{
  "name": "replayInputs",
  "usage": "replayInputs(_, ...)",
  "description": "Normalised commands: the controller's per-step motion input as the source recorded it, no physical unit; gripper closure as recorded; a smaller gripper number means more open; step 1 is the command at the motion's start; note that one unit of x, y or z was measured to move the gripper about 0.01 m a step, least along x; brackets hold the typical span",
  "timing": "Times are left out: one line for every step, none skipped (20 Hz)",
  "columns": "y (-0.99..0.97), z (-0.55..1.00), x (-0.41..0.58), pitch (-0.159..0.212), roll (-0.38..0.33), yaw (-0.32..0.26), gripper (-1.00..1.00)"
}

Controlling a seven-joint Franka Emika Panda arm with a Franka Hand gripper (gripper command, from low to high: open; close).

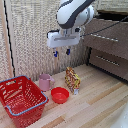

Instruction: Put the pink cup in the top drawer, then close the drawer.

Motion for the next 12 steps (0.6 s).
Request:
replayInputs(0.00,-0.13,0.000,0.023,-0.005,0.025,-1.00)
replayInputs(0.11,-0.02,0.109,0.000,-0.005,0.000,-1.00)
replayInputs(0.11,-0.02,0.109,0.000,-0.005,0.000,-1.00)
replayInputs(0.11,0.00,0.000,0.000,-0.006,0.000,-1.00)
replayInputs(0.08,0.00,0.000,0.002,-0.002,0.000,-1.00)
replayInputs(0.10,0.00,0.000,0.004,-0.005,0.000,-1.00)
replayInputs(0.13,0.00,0.000,0.000,-0.011,0.000,-1.00)
replayInputs(0.16,-0.02,0.094,0.000,0.000,-0.011,-1.00)
replayInputs(0.14,-0.02,0.237,0.000,0.000,-0.030,-1.00)
replayInputs(0.12,-0.02,0.303,0.000,0.000,-0.039,-1.00)
replayInputs(0.11,-0.03,0.351,0.000,0.000,-0.041,-1.00)
replayInputs(0.13,-0.04,0.377,0.000,0.000,-0.033,-1.00)
